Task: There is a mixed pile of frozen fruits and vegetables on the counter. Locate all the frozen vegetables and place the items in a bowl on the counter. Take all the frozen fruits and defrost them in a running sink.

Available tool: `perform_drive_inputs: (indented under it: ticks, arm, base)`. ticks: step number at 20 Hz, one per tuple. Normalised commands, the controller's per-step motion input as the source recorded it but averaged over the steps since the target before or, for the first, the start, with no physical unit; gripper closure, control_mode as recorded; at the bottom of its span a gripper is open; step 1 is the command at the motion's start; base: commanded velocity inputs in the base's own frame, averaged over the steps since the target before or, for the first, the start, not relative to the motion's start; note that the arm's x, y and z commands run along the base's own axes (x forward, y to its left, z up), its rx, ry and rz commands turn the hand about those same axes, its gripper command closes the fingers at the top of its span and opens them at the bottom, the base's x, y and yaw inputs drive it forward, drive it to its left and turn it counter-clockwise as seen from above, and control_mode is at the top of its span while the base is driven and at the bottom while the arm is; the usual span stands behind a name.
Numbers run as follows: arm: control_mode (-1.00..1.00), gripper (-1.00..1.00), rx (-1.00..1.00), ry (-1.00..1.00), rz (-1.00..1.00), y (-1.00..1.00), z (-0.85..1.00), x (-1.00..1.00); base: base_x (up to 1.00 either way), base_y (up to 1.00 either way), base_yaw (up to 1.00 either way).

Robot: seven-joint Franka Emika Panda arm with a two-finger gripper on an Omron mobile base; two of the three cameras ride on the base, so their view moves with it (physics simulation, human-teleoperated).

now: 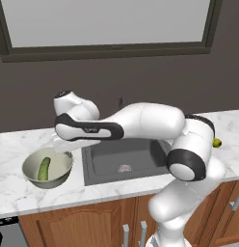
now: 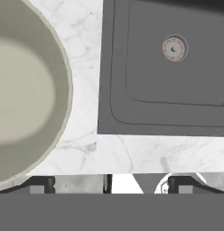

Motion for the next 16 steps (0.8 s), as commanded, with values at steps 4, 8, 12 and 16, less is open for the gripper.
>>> perform_drive_inputs:
  ticks: [4, 8, 12, 16]
  arm:
    - [-1.00, -1.00, 0.10, 0.03, 0.01, -1.00, 0.07, -0.04]
    - [-1.00, -1.00, 0.10, 0.07, 0.00, -1.00, 0.09, -0.05]
    - [-1.00, -1.00, 0.09, 0.06, 0.00, -1.00, 0.00, -0.01]
    - [-1.00, -1.00, 0.08, 0.05, 0.00, -1.00, 0.00, 0.00]
  base:
    - [0.00, 0.00, 0.00]
    - [0.00, 0.00, 0.00]
    - [0.00, 0.00, 0.00]
    - [0.00, 0.00, 0.00]
